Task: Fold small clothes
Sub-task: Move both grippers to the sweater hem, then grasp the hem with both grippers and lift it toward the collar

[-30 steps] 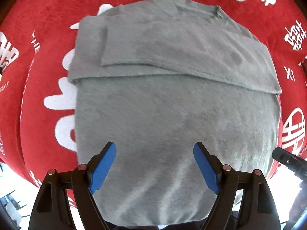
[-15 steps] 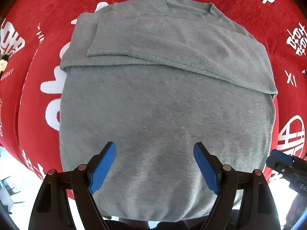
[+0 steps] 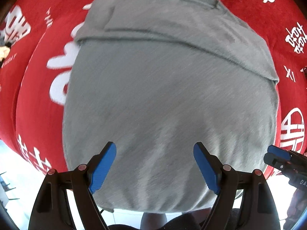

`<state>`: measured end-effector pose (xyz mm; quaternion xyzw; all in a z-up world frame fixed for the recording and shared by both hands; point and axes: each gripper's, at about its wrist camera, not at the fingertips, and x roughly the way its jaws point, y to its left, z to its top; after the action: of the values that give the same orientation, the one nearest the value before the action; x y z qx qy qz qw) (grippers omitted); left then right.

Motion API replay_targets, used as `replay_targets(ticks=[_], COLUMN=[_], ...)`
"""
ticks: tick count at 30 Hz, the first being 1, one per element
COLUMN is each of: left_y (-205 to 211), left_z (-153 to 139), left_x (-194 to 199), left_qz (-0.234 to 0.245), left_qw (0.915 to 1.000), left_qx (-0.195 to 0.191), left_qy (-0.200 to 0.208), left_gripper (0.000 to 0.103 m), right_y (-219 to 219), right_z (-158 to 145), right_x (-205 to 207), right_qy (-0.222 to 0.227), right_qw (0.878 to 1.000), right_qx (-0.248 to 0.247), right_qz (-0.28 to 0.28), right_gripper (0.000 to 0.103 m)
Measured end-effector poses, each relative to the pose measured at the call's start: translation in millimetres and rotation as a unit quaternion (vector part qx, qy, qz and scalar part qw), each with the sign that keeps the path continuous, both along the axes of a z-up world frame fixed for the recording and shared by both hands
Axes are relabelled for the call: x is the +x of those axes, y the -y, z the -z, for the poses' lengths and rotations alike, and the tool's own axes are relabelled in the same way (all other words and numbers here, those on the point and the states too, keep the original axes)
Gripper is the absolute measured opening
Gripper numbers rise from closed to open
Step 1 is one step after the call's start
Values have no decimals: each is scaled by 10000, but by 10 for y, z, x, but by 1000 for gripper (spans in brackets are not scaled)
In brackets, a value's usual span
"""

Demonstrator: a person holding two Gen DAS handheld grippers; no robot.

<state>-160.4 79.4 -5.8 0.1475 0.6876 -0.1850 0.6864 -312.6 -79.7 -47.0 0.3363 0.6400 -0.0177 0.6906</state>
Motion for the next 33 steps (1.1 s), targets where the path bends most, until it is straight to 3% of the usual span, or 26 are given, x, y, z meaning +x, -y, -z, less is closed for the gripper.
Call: replay_targets(ticks=[12, 22, 26, 33], left_y=[-1234, -2152, -2253, -2069], left_z=[65, 314, 407, 350], left_x=[-525, -762, -884, -921], left_qz=[-188, -300, -224, 168], left_qw=[9991, 9939, 9906, 9910], left_qx=[-270, -538, -740, -758], left_qy=[-251, -912, -1130, -1094], left_gripper=[84, 84, 84, 84], right_y=[-526, -723, -759, -868], right_z=[290, 680, 771, 932], right_x=[-595, -1028, -1052, -1008], right_qy=[-434, -1005, -1032, -921], right_qw=[9981, 9920, 9919, 9920], right_qx=[397, 566, 570, 569], right_qz=[-175, -519, -478, -647], right_gripper=[55, 56, 56, 56])
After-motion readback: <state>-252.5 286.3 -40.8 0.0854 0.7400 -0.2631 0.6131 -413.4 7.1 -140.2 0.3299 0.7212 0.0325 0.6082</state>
